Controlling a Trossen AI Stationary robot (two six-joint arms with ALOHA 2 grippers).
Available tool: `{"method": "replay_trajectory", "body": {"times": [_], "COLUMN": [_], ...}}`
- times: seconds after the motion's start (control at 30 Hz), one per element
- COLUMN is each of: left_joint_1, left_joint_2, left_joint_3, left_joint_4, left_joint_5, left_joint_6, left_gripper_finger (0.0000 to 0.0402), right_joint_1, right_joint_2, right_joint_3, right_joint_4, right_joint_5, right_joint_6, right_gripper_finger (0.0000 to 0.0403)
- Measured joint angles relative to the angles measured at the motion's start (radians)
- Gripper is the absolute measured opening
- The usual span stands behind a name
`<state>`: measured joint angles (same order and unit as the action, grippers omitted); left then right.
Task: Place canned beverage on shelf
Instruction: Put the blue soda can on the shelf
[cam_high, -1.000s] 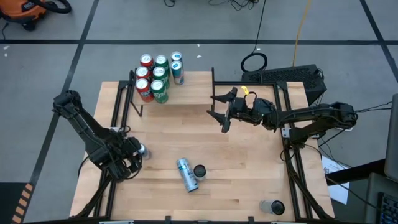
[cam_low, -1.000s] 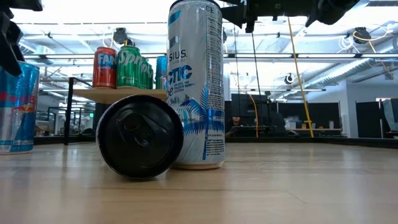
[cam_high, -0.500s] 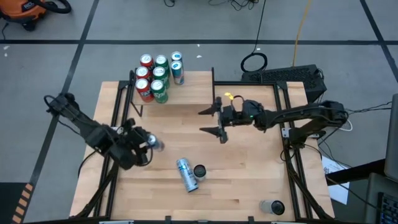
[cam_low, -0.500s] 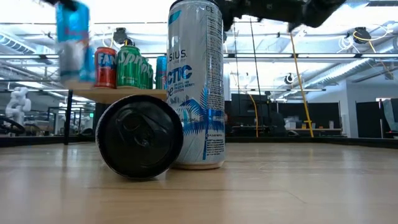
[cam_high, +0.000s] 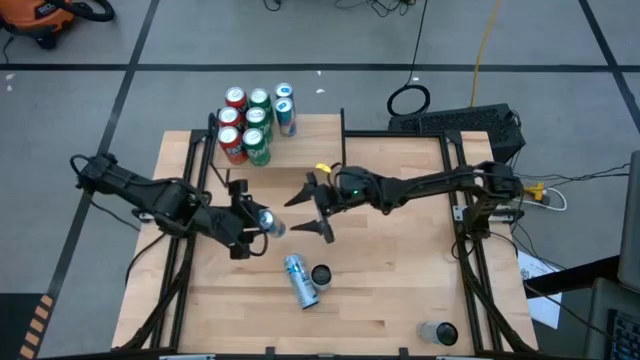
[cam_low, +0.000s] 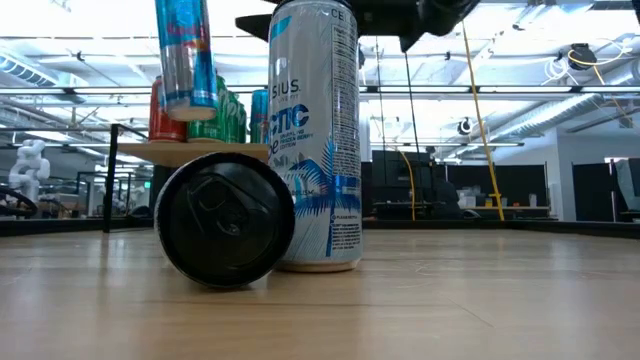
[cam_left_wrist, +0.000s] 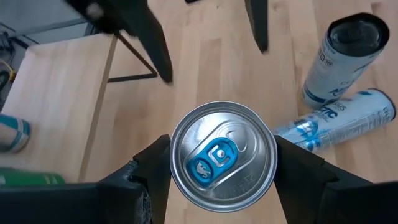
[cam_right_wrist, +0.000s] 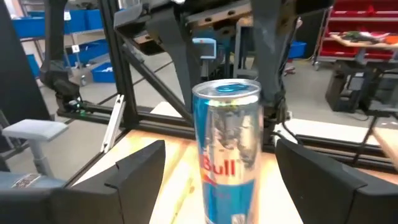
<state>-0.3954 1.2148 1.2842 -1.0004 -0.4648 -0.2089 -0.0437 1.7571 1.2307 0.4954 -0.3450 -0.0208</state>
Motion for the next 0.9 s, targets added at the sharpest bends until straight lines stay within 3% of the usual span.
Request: {"method": "replay_trajectory", "body": {"times": [0.37,0.9], "left_joint_1": [0.022,0.106], "left_joint_2": [0.034,0.034], "left_joint_3": [0.000,0.000], "left_joint_4": [0.129,0.229], "left_joint_5": [0.010,0.060], "left_joint_6": [0.114,0.118], "left_gripper_finger": [0.0213,0.0213], "right_joint_1": [0.001,0.004], "right_joint_2": [0.076,0.076], "right_joint_3": [0.071,0.072], "right_joint_4": [-0.003,-0.022], "right_joint_5": [-0.005,0.003], "right_joint_6": [-0.007,0.015], "right_gripper_finger": [0.0293,0.0286]}}
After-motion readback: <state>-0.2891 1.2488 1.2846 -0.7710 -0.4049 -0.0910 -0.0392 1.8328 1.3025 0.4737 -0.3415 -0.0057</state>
